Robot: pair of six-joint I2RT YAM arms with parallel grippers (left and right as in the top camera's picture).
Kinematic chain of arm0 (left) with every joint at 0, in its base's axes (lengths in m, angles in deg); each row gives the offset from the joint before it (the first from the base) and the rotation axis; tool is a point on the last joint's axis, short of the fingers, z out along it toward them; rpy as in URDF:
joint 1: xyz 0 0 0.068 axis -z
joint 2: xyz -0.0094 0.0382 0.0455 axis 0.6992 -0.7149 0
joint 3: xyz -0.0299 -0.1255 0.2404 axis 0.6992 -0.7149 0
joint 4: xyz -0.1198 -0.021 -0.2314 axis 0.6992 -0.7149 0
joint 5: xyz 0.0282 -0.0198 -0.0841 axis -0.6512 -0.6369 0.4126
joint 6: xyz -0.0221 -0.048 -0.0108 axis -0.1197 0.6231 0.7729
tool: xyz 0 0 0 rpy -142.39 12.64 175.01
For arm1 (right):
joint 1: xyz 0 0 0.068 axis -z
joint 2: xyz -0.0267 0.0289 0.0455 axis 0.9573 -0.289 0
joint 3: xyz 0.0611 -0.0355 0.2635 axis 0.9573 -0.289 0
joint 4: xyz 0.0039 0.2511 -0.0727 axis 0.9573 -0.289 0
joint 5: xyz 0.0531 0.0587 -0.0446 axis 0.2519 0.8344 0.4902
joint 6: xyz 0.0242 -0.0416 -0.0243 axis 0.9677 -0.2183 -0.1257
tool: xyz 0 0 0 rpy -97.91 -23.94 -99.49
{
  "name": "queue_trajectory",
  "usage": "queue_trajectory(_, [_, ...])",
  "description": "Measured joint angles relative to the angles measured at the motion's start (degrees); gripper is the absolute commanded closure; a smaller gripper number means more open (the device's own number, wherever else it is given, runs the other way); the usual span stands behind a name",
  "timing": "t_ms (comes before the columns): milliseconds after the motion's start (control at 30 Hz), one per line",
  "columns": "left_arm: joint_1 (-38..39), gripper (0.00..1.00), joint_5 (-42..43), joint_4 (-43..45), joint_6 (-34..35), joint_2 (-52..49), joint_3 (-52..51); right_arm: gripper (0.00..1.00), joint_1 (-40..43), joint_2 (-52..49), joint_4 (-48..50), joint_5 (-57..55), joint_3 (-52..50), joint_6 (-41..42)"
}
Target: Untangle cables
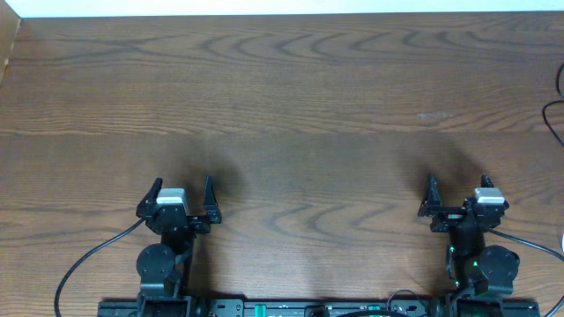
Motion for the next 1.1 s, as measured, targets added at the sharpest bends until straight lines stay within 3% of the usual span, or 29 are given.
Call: queue_trajectory(1100, [0.00,0.02,0.00,0.00,0.00,0.00,0.00,0.01,-1.05,0.00,-0.09,-0.26,0.00,-1.75])
